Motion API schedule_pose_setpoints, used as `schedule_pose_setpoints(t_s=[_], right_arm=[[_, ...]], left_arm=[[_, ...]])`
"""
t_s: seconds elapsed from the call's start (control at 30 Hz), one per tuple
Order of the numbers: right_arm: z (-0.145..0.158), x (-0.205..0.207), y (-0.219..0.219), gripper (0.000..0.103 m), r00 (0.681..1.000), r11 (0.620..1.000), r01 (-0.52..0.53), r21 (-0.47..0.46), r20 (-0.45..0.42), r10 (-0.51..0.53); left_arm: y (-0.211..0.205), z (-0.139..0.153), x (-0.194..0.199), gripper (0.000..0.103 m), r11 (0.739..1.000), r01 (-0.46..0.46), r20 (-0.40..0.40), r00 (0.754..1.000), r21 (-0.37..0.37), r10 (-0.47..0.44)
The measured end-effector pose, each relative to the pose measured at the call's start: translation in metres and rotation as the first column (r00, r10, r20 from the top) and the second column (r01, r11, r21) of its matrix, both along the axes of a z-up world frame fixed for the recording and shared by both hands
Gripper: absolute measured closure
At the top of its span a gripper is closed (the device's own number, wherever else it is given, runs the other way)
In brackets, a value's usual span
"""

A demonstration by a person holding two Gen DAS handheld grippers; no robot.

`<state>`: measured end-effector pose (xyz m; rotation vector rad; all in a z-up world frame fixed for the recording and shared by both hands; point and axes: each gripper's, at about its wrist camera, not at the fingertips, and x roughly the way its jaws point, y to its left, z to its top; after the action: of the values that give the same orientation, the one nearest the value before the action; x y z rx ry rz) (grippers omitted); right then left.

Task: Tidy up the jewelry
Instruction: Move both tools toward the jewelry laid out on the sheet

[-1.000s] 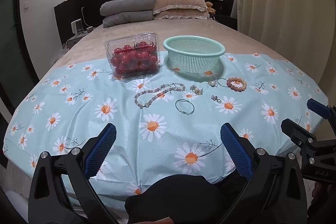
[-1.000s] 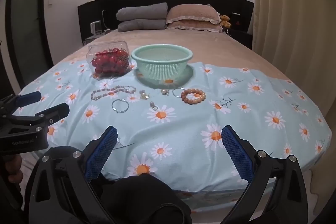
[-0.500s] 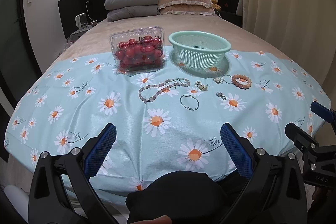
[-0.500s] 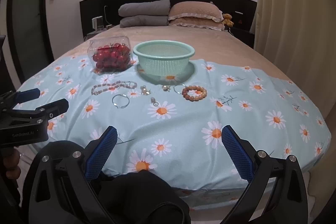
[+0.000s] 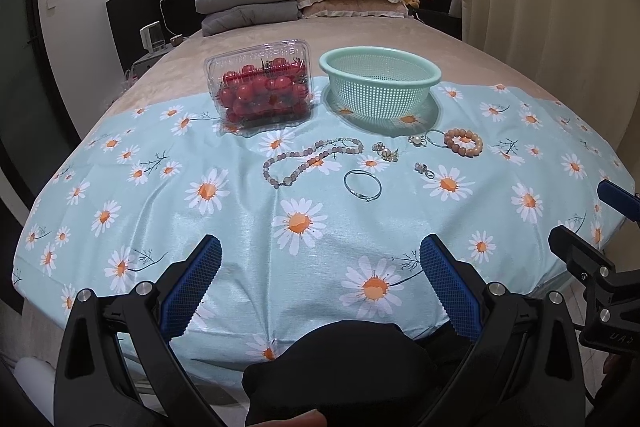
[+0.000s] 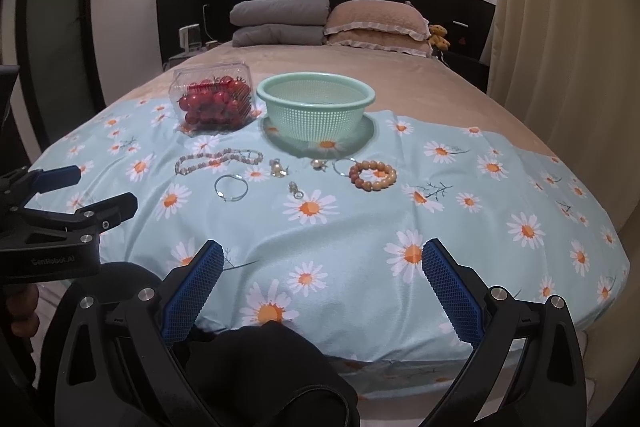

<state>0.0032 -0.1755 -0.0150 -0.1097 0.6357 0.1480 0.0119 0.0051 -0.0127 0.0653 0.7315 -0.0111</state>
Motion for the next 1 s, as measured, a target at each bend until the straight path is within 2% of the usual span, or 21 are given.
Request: schedule_pose_setpoints(t_s=[0.63,1.0], right_arm=[[-0.001,0.021,-0.003,0.008,1.000,0.999,-0.007,-0.041,-0.021,0.006],[-0.008,0.055,-0.010,0.008,0.998,0.999,0.010,-0.044,-0.069,-0.013]], left_arm=[[0.002,-0.002,0.022,0.006,1.000,-0.009,-0.035,0.999,0.003,0.009],[0.000,-0.011,0.055,0.006,1.000,0.001,-0.084,0.996,0.020,0.001]])
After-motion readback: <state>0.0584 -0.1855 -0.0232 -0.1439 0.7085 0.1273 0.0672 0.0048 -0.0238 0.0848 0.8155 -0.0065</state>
